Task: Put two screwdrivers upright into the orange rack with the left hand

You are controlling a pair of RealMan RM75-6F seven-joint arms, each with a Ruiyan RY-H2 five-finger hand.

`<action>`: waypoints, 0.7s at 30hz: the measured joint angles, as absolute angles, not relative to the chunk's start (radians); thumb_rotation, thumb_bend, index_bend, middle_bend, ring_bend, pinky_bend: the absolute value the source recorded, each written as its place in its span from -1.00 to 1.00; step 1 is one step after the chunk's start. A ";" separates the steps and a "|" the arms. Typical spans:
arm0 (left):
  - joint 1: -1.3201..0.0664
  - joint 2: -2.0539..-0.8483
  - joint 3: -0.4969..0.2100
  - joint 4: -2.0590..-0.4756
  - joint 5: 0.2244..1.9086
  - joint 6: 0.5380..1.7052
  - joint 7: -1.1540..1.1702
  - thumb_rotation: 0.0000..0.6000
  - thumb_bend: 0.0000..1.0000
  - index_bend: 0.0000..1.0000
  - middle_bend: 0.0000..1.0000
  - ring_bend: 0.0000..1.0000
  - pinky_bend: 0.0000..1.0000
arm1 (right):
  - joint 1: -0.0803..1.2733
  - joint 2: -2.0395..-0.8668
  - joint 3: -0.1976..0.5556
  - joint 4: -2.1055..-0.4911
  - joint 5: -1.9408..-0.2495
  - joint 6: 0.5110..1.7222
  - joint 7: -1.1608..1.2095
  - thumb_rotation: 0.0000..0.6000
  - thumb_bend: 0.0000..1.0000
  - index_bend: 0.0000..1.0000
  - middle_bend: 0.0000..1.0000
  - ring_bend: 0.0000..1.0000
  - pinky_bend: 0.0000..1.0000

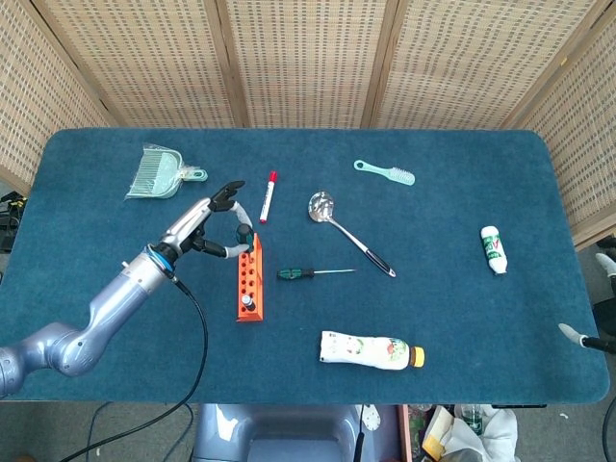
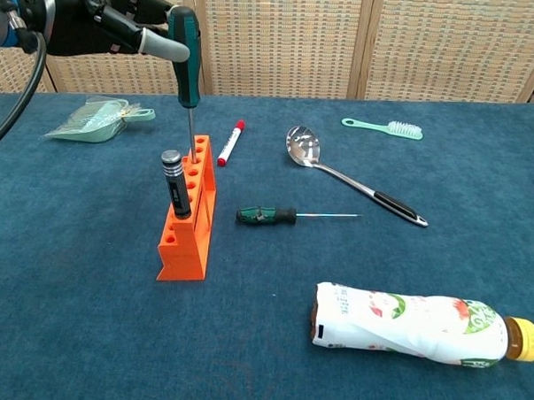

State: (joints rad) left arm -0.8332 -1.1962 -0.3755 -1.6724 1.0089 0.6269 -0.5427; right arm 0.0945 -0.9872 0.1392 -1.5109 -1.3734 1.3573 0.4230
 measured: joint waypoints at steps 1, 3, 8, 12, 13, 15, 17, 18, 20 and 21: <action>-0.833 -1.202 -0.372 -1.666 1.009 0.627 -0.541 1.00 -0.08 0.33 -1.00 -1.00 -1.00 | 0.095 -0.987 0.139 -1.511 -1.373 1.357 0.422 1.00 -1.00 -1.00 -1.00 -1.00 -1.00; -0.833 -1.218 -0.362 -1.650 1.010 0.628 -0.534 1.00 -0.08 0.34 -1.00 -1.00 -1.00 | 0.095 -0.988 0.139 -1.511 -1.373 1.356 0.422 1.00 -1.00 -1.00 -1.00 -1.00 -1.00; -0.833 -1.257 -0.342 -1.610 1.013 0.628 -0.525 1.00 -0.08 0.34 -1.00 -1.00 -1.00 | 0.097 -0.988 0.139 -1.510 -1.371 1.352 0.420 1.00 -1.00 -1.00 -1.00 -1.00 -1.00; -0.834 -1.284 -0.331 -1.580 1.017 0.621 -0.523 1.00 -0.08 0.34 -1.00 -1.00 -1.00 | 0.097 -0.989 0.140 -1.509 -1.370 1.351 0.421 1.00 -1.00 -1.00 -1.00 -1.00 -1.00; -0.834 -1.289 -0.329 -1.574 1.018 0.619 -0.522 1.00 -0.08 0.34 -1.00 -1.00 -1.00 | 0.097 -0.989 0.140 -1.509 -1.370 1.351 0.422 1.00 -1.00 -1.00 -1.00 -1.00 -1.00; -0.834 -1.299 -0.326 -1.564 1.019 0.617 -0.522 1.00 -0.08 0.34 -1.00 -1.00 -1.00 | 0.097 -0.988 0.139 -1.509 -1.370 1.350 0.422 1.00 -1.00 -1.00 -1.00 -1.00 -1.00; -0.834 -1.304 -0.326 -1.557 1.019 0.616 -0.522 1.00 -0.07 0.34 -1.00 -1.00 -1.00 | 0.098 -0.988 0.139 -1.508 -1.370 1.349 0.423 1.00 -1.00 -1.00 -1.00 -1.00 -1.00; -0.834 -1.307 -0.325 -1.554 1.019 0.615 -0.522 1.00 -0.07 0.34 -1.00 -1.00 -1.00 | 0.098 -0.988 0.139 -1.508 -1.369 1.348 0.422 1.00 -1.00 -1.00 -1.00 -1.00 -1.00; -0.834 -1.310 -0.324 -1.551 1.019 0.615 -0.520 1.00 -0.07 0.34 -1.00 -1.00 -1.00 | 0.098 -0.988 0.140 -1.508 -1.368 1.348 0.421 1.00 -1.00 -1.00 -1.00 -1.00 -1.00; -0.833 -1.311 -0.324 -1.550 1.019 0.615 -0.518 1.00 -0.06 0.34 -1.00 -1.00 -1.00 | 0.098 -0.988 0.140 -1.508 -1.368 1.349 0.422 1.00 -1.00 -1.00 -1.00 -1.00 -1.00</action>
